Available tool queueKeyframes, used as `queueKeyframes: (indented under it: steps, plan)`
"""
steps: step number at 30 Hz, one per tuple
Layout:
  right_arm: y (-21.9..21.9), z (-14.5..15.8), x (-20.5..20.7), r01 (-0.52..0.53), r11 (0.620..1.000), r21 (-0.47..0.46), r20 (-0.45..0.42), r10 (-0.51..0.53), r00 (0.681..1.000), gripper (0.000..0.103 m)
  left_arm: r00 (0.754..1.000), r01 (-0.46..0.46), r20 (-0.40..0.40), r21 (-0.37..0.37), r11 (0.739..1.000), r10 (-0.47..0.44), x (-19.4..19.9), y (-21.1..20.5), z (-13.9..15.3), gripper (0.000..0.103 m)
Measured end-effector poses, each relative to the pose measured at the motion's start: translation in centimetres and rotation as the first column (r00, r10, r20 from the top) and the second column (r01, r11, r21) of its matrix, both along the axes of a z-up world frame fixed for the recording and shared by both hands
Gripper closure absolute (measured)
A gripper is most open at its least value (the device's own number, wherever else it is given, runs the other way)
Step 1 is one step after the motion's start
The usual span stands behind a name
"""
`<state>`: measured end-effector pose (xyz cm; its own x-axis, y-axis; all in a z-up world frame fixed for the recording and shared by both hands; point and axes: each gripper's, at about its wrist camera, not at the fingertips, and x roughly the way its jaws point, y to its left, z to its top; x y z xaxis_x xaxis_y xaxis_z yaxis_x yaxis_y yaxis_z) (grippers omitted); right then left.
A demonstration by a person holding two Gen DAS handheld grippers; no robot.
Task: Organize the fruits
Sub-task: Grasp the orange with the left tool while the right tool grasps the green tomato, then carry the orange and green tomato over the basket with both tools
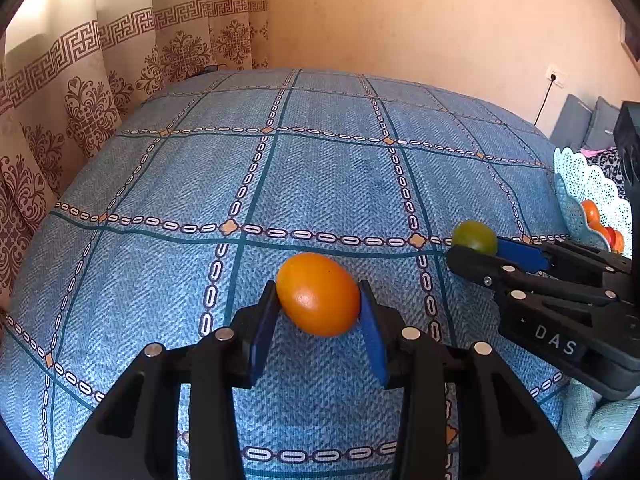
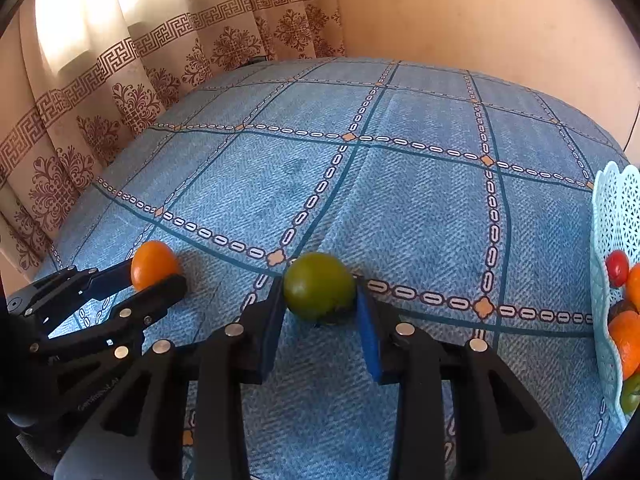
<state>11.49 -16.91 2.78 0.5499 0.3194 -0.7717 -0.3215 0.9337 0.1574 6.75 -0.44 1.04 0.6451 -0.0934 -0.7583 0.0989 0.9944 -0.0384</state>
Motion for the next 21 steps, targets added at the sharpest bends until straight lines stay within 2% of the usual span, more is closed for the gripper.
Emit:
queueKeyframes:
  steps: [21]
  plan:
    - [-5.1, 5.3, -5.4, 0.078, 0.989, 0.126, 0.106, -0.092, 0.99, 0.068, 0.995, 0.075, 0.071, 0.021, 0.997, -0.076, -2.2, -2.9, 2.7, 0.063]
